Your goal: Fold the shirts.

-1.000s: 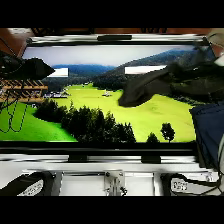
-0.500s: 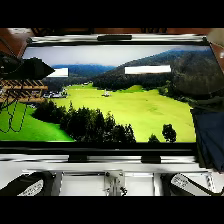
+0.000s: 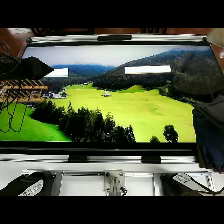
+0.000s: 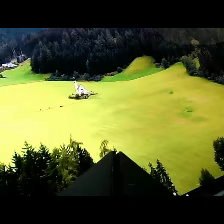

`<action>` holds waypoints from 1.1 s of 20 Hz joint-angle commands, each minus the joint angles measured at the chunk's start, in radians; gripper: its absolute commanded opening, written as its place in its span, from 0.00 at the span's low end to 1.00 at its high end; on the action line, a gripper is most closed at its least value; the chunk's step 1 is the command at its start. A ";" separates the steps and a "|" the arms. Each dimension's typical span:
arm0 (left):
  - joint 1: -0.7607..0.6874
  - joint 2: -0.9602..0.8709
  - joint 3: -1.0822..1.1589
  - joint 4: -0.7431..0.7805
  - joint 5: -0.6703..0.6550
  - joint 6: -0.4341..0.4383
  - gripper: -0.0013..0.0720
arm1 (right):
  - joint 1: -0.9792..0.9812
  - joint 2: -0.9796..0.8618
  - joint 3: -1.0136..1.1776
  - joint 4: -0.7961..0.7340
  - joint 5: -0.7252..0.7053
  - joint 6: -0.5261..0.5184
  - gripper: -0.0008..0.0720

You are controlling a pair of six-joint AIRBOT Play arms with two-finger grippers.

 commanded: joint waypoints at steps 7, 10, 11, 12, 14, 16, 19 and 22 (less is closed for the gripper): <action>0.000 -0.019 0.000 -0.026 0.048 0.008 0.06 | -0.047 0.023 -0.259 0.004 -0.121 0.004 0.87; -0.023 -0.088 0.030 0.084 0.025 0.053 0.06 | -0.012 0.035 -0.065 0.371 -0.322 -0.084 0.87; -0.050 -0.124 0.057 0.195 -0.013 0.053 0.06 | 0.048 0.048 -0.027 0.456 -0.388 -0.103 0.87; -0.089 -0.167 0.094 0.343 -0.074 0.049 0.06 | 0.138 0.065 -0.005 0.473 -0.430 -0.109 0.87; -0.165 -0.253 0.161 0.624 -0.221 0.001 0.06 | 0.379 0.088 -0.002 0.378 -0.409 -0.098 0.87; -0.207 -0.313 0.177 0.700 -0.327 -0.004 0.84 | 0.640 0.075 -0.017 0.183 -0.298 0.025 0.87; -0.223 -0.365 0.156 0.695 -0.368 -0.085 0.99 | 0.879 0.006 -0.105 0.161 -0.180 0.097 0.87; -0.229 -0.365 0.101 0.636 -0.339 -0.150 0.99 | 0.967 -0.037 -0.180 0.248 -0.174 0.097 0.87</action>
